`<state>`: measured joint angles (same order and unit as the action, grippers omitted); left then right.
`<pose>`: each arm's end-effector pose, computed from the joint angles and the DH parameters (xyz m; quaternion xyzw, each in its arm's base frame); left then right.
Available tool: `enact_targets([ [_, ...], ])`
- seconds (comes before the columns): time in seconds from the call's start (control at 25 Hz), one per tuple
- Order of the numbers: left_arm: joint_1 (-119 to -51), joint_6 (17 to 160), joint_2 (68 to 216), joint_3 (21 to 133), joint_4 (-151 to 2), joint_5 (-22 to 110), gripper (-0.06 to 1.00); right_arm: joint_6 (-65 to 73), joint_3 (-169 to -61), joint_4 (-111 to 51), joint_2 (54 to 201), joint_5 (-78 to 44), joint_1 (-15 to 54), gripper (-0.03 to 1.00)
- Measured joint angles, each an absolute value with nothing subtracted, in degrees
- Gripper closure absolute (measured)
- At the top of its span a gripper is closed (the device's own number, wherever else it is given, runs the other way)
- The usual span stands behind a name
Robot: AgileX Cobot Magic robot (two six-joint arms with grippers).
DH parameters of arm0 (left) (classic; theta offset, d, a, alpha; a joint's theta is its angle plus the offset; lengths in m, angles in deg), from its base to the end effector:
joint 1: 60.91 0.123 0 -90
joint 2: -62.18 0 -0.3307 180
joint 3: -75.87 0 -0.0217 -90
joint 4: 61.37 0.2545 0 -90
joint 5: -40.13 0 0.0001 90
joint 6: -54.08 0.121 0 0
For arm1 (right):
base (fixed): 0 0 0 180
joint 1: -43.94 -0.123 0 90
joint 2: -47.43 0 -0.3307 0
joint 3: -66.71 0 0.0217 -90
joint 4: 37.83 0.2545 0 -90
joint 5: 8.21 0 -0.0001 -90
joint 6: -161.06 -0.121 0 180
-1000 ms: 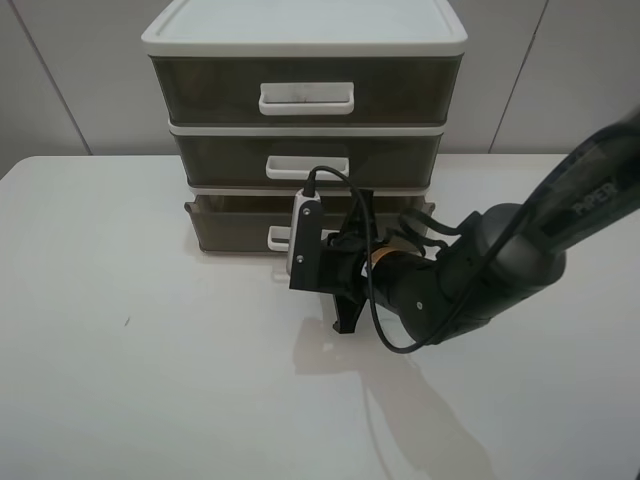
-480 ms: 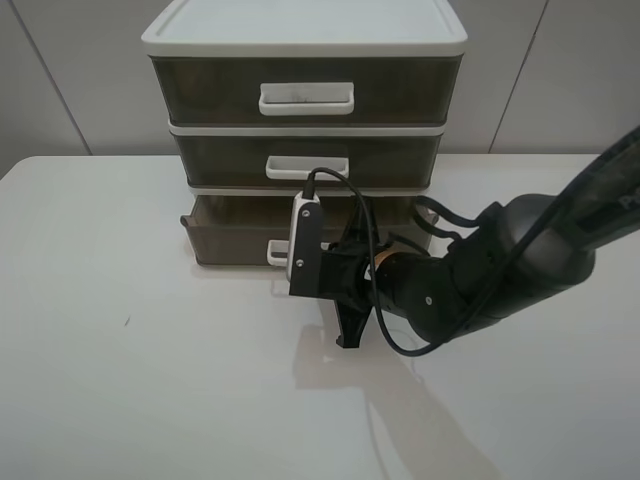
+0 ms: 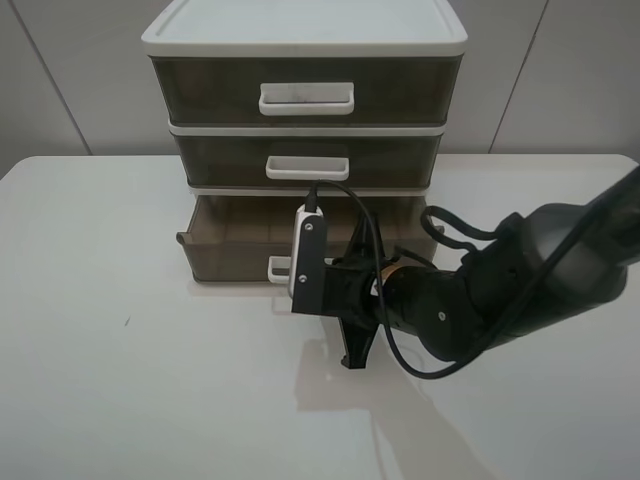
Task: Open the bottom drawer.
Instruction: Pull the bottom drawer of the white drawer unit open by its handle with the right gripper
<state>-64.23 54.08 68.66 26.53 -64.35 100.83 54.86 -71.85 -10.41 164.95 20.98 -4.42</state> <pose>-0.0224 -0.0042 0.2673 0.0257 0.8498 -0.0412 0.5249 0.2536 0.2444 0.1067 -0.6556 0.6323 -0.1072 0.3985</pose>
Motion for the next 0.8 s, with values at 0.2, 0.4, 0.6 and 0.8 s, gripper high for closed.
enact_targets([
  [0.2, -64.2, 54.1, 68.7, 26.5, -64.4, 100.8, 0.2, 54.9, -70.9, -8.5, 163.7, 20.1, -6.5, 0.86],
  [0.4, -64.2, 54.1, 68.7, 26.5, -64.4, 100.8, 0.2, 54.8, -70.9, -6.2, 163.4, 19.5, -8.2, 0.86],
  [0.6, -64.2, 54.1, 68.7, 26.5, -64.4, 100.8, 0.2, 54.8, -69.8, -5.5, 163.3, 19.9, -9.9, 0.86],
  [0.8, -64.2, 54.1, 68.7, 26.5, -64.4, 100.8, 0.2, 54.6, -68.4, -4.3, 163.3, 21.7, -11.5, 0.86],
])
